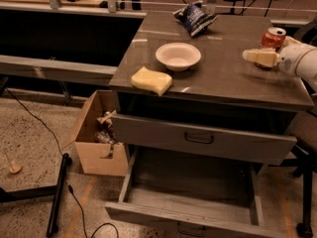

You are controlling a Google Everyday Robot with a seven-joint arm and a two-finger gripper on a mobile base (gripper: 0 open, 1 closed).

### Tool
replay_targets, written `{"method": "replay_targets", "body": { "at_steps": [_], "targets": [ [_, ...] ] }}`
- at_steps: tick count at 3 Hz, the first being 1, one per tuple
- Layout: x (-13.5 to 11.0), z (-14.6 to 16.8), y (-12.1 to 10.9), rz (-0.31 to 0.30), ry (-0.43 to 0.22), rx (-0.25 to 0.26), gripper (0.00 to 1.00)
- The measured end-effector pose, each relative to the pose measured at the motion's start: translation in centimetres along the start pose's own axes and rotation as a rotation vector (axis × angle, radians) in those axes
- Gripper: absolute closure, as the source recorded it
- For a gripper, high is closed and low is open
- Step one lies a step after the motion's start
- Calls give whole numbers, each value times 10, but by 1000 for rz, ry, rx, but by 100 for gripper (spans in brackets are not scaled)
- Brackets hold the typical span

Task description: Place coke can into middle drawer

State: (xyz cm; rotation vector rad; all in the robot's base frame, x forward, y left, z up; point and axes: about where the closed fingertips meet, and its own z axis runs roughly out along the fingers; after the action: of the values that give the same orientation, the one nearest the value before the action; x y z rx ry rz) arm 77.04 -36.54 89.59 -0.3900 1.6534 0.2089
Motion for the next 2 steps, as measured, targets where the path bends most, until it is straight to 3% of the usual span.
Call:
{"method": "replay_targets", "body": {
  "at_steps": [2],
  "targets": [
    [3,-1,-1,-22,1,7,61]
  ]
}}
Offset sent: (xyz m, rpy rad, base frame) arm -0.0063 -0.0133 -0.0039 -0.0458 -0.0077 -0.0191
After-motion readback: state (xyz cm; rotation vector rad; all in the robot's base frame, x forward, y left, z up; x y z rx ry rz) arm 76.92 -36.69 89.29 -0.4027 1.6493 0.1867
